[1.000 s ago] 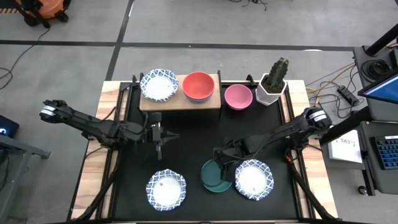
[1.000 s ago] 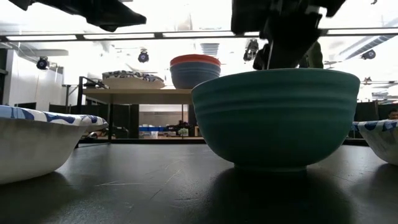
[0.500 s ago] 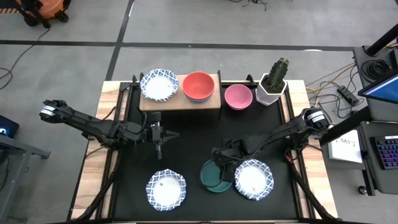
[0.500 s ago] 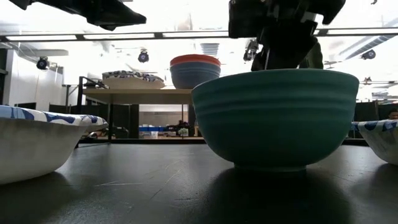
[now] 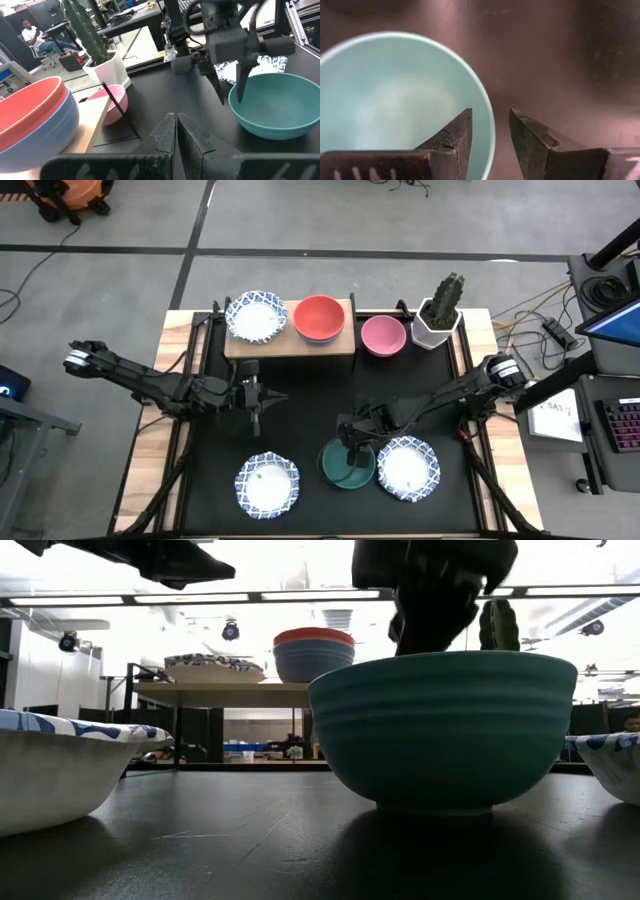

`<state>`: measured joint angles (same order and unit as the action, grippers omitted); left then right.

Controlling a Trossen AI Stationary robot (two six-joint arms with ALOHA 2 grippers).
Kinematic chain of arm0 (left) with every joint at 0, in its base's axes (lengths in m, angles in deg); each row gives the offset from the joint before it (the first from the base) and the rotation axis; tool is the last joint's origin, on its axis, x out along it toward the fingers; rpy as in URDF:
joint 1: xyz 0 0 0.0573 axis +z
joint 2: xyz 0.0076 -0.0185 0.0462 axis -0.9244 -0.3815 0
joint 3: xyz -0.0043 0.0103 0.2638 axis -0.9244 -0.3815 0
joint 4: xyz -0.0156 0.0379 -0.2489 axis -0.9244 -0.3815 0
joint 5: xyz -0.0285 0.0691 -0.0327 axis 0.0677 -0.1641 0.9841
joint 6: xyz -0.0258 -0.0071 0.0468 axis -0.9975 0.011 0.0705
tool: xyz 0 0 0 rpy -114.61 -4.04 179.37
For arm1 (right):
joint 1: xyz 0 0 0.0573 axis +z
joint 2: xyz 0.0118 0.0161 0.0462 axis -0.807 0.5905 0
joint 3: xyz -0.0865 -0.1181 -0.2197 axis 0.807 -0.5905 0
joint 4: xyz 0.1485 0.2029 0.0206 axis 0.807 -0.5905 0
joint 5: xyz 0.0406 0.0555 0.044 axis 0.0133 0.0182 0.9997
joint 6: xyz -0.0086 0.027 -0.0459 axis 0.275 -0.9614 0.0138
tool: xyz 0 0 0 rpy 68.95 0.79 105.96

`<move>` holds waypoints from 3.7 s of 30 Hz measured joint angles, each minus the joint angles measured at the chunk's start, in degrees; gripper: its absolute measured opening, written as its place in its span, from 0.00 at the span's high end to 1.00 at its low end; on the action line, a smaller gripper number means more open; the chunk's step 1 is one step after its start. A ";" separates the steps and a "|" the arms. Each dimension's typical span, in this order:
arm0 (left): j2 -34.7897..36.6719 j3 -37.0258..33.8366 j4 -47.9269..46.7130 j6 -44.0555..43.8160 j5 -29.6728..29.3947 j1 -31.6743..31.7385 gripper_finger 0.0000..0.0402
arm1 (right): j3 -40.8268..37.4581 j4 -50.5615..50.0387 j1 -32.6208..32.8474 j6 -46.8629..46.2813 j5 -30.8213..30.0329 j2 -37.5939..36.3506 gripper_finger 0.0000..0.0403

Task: Place and stack bowls onto a shelf
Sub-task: Stack the green bowl on top of the orange bowl on the shelf

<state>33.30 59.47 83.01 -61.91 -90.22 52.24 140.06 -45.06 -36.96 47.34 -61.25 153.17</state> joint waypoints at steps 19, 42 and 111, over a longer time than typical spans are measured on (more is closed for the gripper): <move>-0.04 0.00 0.03 -0.08 0.04 0.00 1.00 | -0.07 0.26 -2.57 0.67 6.68 4.63 0.96; -0.04 0.00 0.02 0.32 0.02 0.12 1.00 | 30.74 -11.86 -28.47 -0.41 3.37 -4.09 0.98; -0.07 0.00 0.82 1.10 0.02 0.17 1.00 | 30.05 21.36 -47.45 12.50 7.45 5.24 0.80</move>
<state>33.23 59.47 83.83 -60.81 -90.20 52.42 170.11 -23.70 -84.42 59.84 -53.80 158.42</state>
